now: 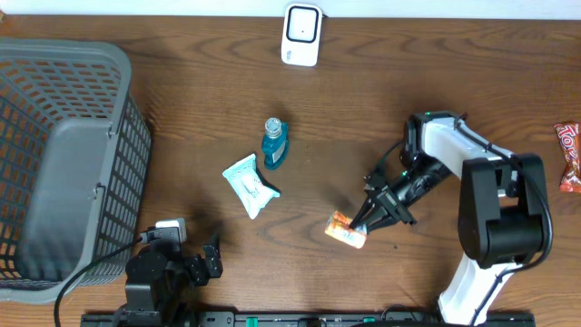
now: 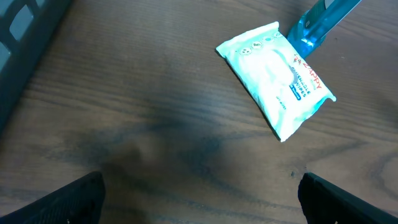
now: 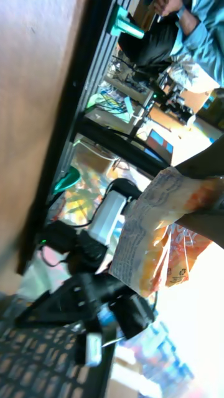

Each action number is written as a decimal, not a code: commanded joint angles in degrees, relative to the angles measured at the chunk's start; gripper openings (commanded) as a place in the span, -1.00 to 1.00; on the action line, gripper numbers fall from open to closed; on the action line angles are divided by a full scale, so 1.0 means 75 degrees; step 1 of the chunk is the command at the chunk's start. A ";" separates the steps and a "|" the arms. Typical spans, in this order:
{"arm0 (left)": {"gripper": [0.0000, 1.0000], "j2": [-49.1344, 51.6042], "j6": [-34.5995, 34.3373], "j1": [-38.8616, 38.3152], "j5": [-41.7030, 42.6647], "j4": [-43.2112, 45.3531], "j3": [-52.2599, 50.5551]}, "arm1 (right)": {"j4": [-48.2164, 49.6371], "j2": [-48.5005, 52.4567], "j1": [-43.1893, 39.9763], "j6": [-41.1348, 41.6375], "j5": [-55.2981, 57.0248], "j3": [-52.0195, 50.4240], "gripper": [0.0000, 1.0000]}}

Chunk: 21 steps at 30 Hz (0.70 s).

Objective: Scan the item barcode

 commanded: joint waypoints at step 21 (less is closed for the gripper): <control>0.98 -0.0012 -0.0006 0.0026 0.0093 -0.0262 -0.0055 | 0.7490 -0.1332 0.0329 0.1565 -0.0839 -0.0959 -0.97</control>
